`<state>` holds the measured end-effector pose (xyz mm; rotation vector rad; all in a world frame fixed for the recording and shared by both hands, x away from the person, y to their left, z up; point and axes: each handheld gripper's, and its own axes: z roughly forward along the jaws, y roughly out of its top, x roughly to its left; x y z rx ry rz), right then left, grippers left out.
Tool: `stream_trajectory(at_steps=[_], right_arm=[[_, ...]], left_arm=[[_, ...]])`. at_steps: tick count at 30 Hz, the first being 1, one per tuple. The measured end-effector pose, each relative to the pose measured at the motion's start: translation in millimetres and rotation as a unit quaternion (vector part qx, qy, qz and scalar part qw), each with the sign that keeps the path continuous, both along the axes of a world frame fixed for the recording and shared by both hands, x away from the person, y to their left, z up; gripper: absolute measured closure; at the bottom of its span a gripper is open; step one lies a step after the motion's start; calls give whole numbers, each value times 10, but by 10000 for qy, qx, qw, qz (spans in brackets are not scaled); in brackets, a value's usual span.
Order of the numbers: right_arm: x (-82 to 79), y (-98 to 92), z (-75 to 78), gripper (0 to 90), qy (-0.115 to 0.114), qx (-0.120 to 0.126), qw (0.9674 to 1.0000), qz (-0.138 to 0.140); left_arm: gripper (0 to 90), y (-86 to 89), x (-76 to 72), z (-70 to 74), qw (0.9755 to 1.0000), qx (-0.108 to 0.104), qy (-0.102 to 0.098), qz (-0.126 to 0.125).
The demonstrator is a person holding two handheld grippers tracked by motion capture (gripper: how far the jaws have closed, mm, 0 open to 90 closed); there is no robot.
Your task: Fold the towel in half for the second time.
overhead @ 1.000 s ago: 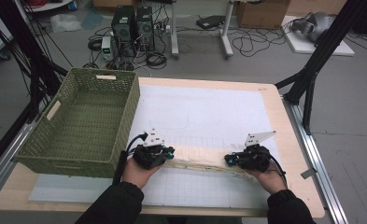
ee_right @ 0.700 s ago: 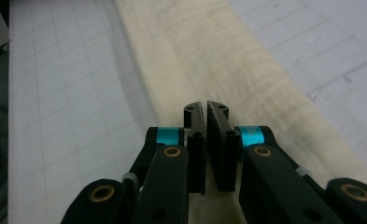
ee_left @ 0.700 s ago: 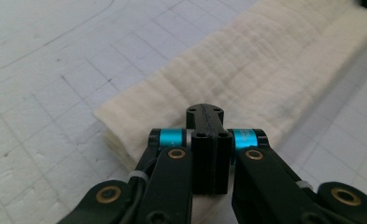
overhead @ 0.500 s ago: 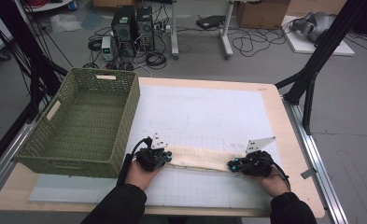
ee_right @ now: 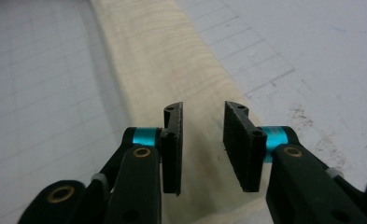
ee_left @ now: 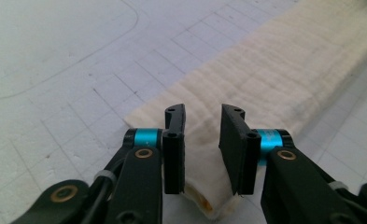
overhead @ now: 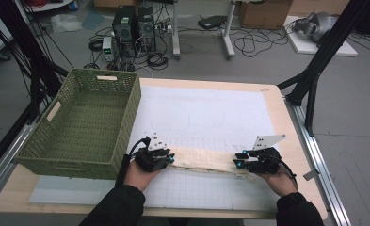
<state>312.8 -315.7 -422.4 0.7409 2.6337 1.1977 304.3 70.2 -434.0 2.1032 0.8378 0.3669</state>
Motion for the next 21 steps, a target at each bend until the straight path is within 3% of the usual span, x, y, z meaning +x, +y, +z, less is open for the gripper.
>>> stream_trajectory(at_steps=[2,6,10,16,21], right_arm=[[32,16,-44,621,64,-129,9999,-41],[24,10,-116,576,49,-312,9995,-25],[-14,-39,-151,548,57,-303,9995,-44],[-86,-77,-194,545,-111,-284,9995,-105],[-80,-84,-204,545,-78,-228,9996,-110]], left_arm=[[695,-8,-2,-37,9999,138,57,-49],[692,-7,5,-74,9999,87,132,6],[703,-20,-8,-81,9997,245,26,-38],[717,-22,-10,-93,9997,228,-8,-6],[717,-16,-13,-100,9998,214,-32,-25]])
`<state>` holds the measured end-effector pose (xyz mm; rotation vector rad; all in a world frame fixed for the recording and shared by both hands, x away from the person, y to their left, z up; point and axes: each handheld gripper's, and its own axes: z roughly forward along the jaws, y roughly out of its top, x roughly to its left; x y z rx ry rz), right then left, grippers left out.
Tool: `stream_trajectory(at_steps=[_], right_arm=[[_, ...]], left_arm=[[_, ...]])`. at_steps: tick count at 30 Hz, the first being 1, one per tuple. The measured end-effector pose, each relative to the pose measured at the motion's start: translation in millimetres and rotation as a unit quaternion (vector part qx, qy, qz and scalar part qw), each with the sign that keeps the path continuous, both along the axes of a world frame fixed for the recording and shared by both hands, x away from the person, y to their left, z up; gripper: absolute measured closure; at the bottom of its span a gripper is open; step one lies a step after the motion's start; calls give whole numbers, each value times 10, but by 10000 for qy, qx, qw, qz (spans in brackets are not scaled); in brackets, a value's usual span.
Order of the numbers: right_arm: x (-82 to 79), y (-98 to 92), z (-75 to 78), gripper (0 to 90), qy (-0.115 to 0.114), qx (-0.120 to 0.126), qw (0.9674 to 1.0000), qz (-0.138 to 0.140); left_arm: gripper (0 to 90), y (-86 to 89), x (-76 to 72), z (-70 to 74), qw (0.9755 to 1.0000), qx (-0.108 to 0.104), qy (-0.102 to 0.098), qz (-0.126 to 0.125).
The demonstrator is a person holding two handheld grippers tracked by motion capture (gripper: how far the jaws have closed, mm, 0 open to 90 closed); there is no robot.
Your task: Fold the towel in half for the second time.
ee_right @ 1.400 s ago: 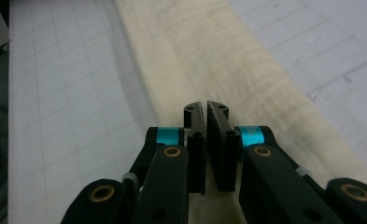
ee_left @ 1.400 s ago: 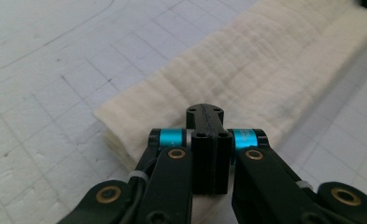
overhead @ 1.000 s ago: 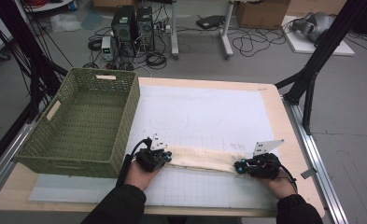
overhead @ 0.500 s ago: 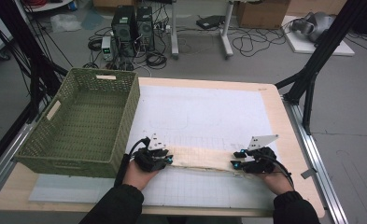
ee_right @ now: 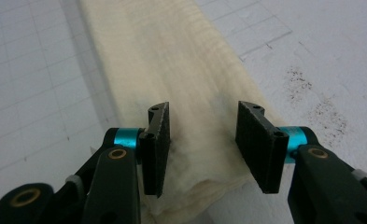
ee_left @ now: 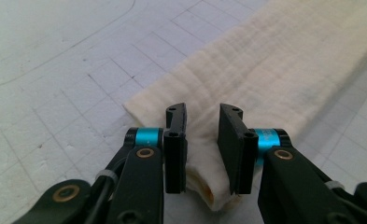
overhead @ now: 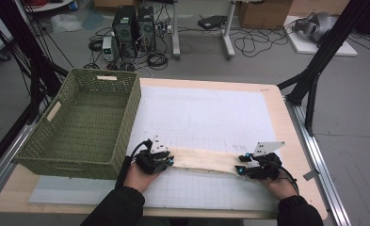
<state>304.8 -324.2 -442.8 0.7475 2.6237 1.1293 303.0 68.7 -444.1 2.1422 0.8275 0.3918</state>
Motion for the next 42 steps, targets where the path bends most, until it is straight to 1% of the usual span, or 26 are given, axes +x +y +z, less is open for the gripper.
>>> stream_trajectory(at_steps=[5,7,11,12,16,18,20,22,23,24,26,28,30,31,32,33,34,35,37,38,39,42], right_arm=[[-3,-4,-6,543,-27,25,10000,-26],[-9,-1,-5,542,-25,13,10000,-33],[-15,-1,-4,536,-53,7,10000,-53],[-18,2,-2,527,-16,31,10000,-70],[-28,8,2,518,2,31,9999,-121],[-32,11,2,504,8,46,9999,-131],[-41,17,7,470,35,69,9999,-139],[-50,18,15,436,8,75,9999,-146],[-61,19,24,425,-24,102,9998,-186],[-73,16,42,416,-42,128,9996,-233],[-94,9,70,411,-51,171,9994,-310],[-97,-2,91,411,-100,241,9991,-334],[-100,-20,114,405,-111,319,9985,-422],[-101,-31,122,405,-118,380,9981,-463],[-100,-42,127,405,-130,412,9978,-508],[-98,-50,129,405,-145,407,9974,-585],[-91,-58,127,405,-135,403,9971,-634],[-85,-63,122,404,-103,425,9968,-674],[-79,-65,116,402,-87,382,9962,-780],[-75,-67,114,401,-91,380,9960,-803],[-68,-74,116,398,-78,373,9957,-842],[-51,-97,113,397,-41,415,9945,-955]], left_arm=[[717,1,0,-1,10000,4,-4,-5],[717,-1,-9,-5,10000,-4,-35,12],[716,8,-21,-19,9999,-65,-78,22],[716,6,-23,-19,9999,-71,-74,39],[714,6,-20,-16,10000,-62,-68,38],[712,-4,-27,-14,9999,-23,-89,49],[707,-16,-32,-13,9999,-31,-88,94],[696,-31,-42,-8,9999,26,-117,120],[687,-34,-43,-2,9999,21,-99,127],[668,-36,-44,2,9998,-37,-73,162],[634,-31,-48,19,9998,-46,-69,183],[587,-12,-47,48,9996,-129,-70,258],[558,19,-39,96,9992,-182,-61,343],[549,35,-38,116,9989,-251,-56,384],[542,49,-37,133,9987,-289,-57,418],[541,63,-39,147,9987,-257,-71,435],[540,72,-40,150,9986,-275,-90,450],[540,82,-40,151,9985,-291,-61,469],[536,91,-45,151,9983,-270,-62,513],[536,95,-45,147,9980,-317,-54,541],[531,100,-41,148,9981,-306,-41,540],[522,113,-36,138,9979,-322,-30,564]])
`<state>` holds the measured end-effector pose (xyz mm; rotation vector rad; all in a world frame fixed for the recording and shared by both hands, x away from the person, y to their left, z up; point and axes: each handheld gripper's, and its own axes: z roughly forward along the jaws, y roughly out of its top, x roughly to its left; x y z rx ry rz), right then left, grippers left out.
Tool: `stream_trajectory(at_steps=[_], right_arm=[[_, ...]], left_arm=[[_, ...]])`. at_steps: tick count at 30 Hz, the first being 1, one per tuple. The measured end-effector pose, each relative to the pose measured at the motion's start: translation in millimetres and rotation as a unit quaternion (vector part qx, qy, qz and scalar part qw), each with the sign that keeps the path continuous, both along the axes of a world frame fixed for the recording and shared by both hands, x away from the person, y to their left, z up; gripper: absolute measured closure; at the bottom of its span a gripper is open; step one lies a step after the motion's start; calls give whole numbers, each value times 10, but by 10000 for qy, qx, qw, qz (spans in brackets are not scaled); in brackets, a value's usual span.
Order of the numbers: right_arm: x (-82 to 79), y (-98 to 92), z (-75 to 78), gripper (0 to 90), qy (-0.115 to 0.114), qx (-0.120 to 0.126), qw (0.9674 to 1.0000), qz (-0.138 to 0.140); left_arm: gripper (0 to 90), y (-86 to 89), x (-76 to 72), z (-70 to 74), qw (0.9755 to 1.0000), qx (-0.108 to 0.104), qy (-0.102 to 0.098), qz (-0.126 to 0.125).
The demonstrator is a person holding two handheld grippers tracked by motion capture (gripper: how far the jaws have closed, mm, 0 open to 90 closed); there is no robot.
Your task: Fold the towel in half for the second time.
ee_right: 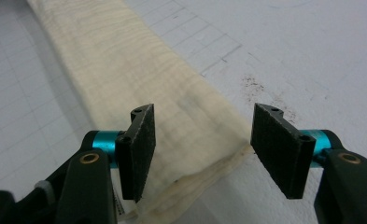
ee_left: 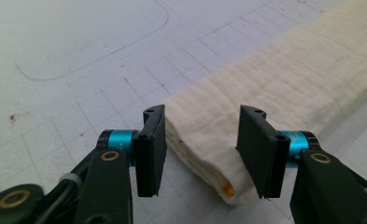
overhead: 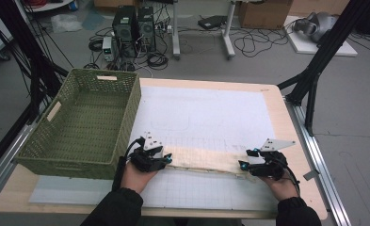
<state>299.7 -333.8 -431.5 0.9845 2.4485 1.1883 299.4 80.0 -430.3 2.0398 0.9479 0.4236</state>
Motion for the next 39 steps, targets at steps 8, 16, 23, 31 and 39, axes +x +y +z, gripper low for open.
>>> stream_trajectory(at_steps=[8,16,23,31,39], right_arm=[[18,-34,-50,396,214,-121,9995,-181],[47,-15,-121,413,453,-193,9987,-151],[27,24,-114,711,554,-128,9983,159],[158,17,-35,800,489,-62,9981,361],[589,329,75,799,343,-215,9979,501]], left_arm=[[512,-2,21,-62,9997,133,219,61],[589,-26,53,-140,9987,22,498,61],[796,-45,46,-134,9981,-68,599,-80],[830,1,-83,-105,9986,-155,445,225],[830,201,-222,-26,9977,-35,342,585]])
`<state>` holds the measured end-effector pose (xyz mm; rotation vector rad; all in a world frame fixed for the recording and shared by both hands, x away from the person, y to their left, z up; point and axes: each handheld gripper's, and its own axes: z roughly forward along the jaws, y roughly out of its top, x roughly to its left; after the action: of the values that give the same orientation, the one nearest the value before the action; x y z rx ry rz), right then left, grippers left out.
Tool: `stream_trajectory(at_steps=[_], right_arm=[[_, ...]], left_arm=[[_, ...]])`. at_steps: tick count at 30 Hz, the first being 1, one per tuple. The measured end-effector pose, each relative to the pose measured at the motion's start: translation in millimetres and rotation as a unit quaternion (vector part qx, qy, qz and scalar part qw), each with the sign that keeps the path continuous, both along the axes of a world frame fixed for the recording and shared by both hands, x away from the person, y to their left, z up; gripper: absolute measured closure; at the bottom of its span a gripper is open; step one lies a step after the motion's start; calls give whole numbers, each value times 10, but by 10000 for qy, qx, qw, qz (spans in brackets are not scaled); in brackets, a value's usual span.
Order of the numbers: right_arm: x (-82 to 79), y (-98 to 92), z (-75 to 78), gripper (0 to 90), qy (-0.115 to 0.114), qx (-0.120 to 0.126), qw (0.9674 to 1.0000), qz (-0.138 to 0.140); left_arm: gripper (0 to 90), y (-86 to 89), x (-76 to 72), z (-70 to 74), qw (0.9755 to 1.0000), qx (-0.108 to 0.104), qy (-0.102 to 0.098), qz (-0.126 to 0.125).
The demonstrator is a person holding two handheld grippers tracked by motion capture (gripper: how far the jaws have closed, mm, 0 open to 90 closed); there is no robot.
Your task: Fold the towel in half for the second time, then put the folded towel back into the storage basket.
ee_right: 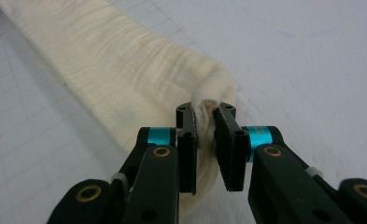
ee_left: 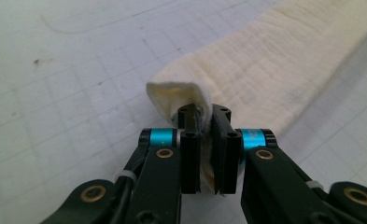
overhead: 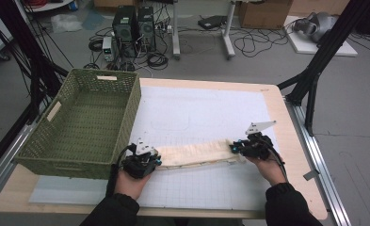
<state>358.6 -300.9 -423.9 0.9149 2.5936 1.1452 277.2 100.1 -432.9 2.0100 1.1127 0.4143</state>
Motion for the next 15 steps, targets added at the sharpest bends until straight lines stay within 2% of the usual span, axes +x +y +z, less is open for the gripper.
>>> stream_trajectory(at_steps=[4,5,6,7,8,10,11,13,15], right_arm=[[161,161,-57,771,30,23,10000,30],[192,180,-89,729,48,-21,10000,-24],[218,185,-125,649,87,-41,9999,-117],[233,179,-150,563,126,-30,9997,-217],[246,144,-163,532,176,61,9993,-337],[224,70,-114,489,150,267,9987,-408],[202,37,-71,470,39,328,9983,-471],[139,-13,17,456,-65,491,9973,-550],[81,-36,81,454,-204,520,9966,-598]], left_arm=[[827,71,-26,-76,9999,2,114,56],[825,73,-26,-85,9999,6,102,57],[813,77,-24,-80,10000,14,87,30],[784,78,-30,-62,10000,-35,16,24],[718,85,-37,-40,10000,-19,-49,13],[623,92,-49,12,9998,-123,-167,35],[592,93,-50,41,9997,-127,-220,3],[546,70,-43,98,9994,-130,-307,-31],[519,38,-25,153,9991,-152,-386,-119]])
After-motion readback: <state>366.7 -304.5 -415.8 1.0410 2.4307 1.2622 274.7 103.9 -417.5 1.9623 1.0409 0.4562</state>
